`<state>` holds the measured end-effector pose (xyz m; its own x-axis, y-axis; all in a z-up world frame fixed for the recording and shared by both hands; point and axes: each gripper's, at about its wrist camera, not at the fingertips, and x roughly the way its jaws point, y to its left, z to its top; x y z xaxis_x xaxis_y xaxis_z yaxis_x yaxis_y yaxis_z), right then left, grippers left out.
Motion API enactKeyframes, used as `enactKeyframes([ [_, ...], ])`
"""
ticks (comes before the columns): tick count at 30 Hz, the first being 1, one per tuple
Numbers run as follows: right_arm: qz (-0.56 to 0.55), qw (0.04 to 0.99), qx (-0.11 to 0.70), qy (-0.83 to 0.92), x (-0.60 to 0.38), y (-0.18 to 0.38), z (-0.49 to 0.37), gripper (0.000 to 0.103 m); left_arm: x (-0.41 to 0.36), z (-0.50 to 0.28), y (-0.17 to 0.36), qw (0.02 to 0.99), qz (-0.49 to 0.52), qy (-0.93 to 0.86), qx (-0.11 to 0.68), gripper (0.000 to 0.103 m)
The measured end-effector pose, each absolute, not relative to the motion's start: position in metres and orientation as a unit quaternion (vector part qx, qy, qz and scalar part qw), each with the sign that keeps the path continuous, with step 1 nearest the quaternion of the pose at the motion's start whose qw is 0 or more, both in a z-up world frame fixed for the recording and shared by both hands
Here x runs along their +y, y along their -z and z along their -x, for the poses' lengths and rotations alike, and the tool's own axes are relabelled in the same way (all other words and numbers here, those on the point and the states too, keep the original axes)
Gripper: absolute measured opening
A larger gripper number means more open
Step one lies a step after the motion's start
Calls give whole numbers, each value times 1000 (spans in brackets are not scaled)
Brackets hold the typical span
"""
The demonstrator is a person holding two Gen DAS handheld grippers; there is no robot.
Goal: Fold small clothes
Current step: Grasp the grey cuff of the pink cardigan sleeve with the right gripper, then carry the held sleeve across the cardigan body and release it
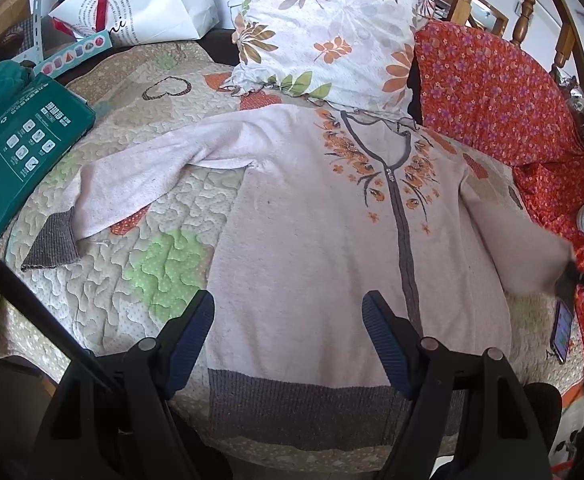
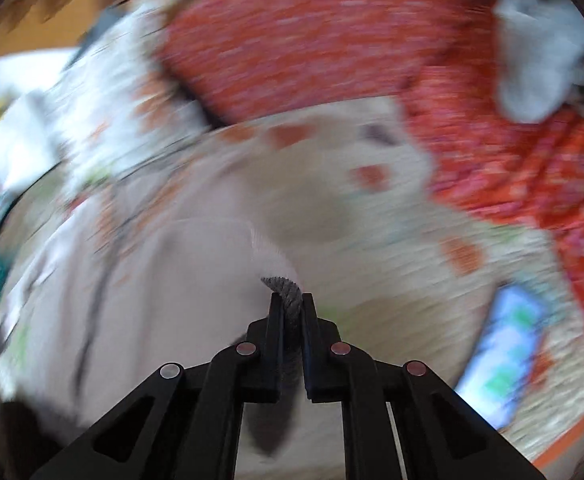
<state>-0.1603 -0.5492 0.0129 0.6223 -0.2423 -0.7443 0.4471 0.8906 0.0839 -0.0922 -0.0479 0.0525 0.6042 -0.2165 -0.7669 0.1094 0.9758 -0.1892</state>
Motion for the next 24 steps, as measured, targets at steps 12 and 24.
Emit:
enactKeyframes([
  [12,-232,785,430,380,-722,23,147,8,-55,91,-57,892,54,82,442,75],
  [24,-250,856,438,114,-537,-22,45,8,-41,93,-64,896,80,107,423,75],
])
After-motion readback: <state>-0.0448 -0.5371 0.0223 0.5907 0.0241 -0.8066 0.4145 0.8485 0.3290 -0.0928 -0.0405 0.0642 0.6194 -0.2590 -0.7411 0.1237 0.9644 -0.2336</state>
